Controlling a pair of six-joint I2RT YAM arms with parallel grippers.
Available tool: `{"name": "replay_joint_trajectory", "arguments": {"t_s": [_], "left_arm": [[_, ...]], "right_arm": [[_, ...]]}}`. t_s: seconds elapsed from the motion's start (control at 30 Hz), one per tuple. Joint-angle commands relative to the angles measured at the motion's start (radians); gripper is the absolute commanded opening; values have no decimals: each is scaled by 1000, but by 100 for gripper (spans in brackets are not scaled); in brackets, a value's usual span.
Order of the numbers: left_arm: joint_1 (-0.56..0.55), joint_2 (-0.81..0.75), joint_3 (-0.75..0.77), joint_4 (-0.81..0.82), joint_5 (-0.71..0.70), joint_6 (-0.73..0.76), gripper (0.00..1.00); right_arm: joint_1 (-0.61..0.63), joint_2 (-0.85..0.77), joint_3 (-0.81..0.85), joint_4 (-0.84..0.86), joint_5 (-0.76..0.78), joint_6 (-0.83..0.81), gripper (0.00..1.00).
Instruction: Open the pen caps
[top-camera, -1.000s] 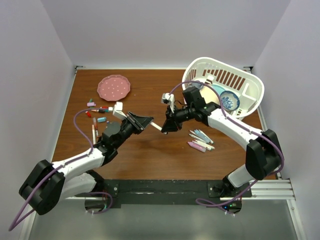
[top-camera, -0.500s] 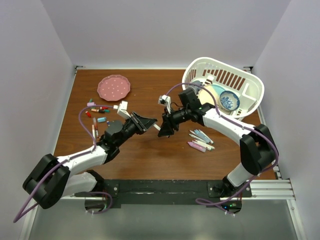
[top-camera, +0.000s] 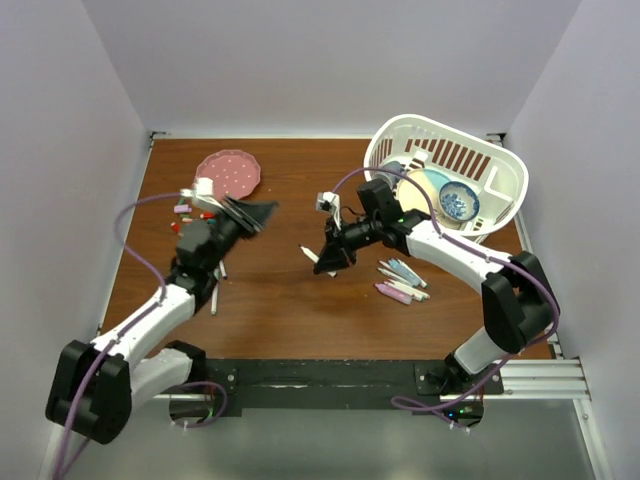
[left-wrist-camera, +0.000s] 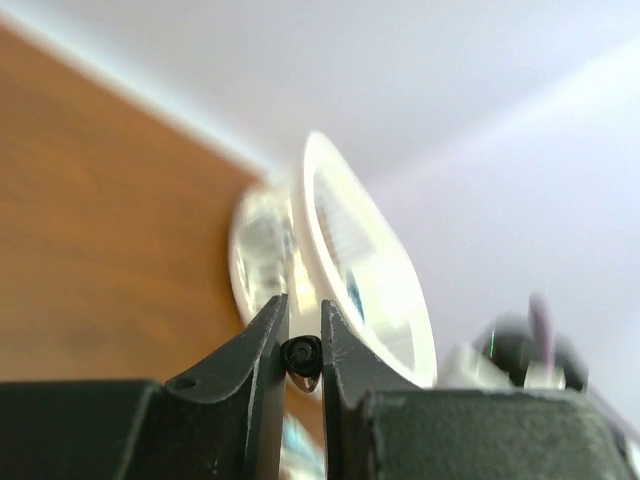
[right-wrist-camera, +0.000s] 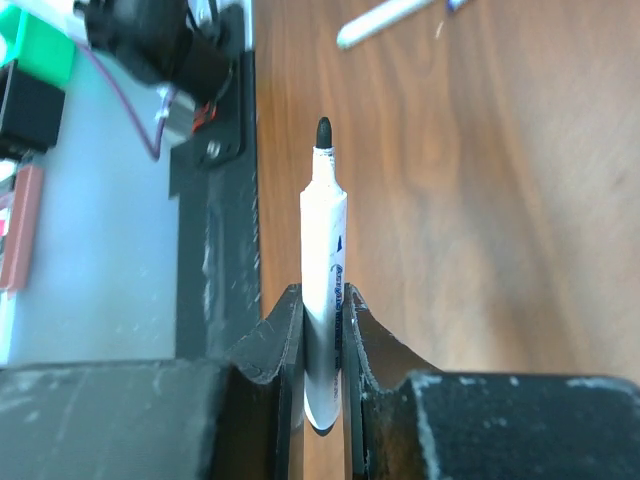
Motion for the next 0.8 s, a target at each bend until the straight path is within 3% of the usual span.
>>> {"name": "replay_joint_trajectory", "arguments": {"t_s": [0.0, 0.13, 0.23, 0.27, 0.37, 0.53, 0.77], "left_arm": [[199, -25, 133, 2, -63, 60, 0], [236, -10, 190, -73, -49, 126, 0], [244, -18, 213, -201, -75, 182, 0], [245, -21, 211, -288, -92, 196, 0], [262, -30, 173, -424, -170, 239, 0], [352, 52, 112, -475, -184, 250, 0], [474, 284, 176, -464, -179, 255, 0]], "right_arm": [[3, -59, -21, -114, -23, -63, 0], [2, -70, -15, -154, 56, -107, 0], [2, -114, -28, -155, 303, -165, 0], [2, -155, -42, -142, 488, -176, 0], [-5, -235, -100, -126, 702, -274, 0], [-77, -309, -222, -134, 718, -362, 0], [-178, -266, -206, -212, 716, -422, 0]]}}
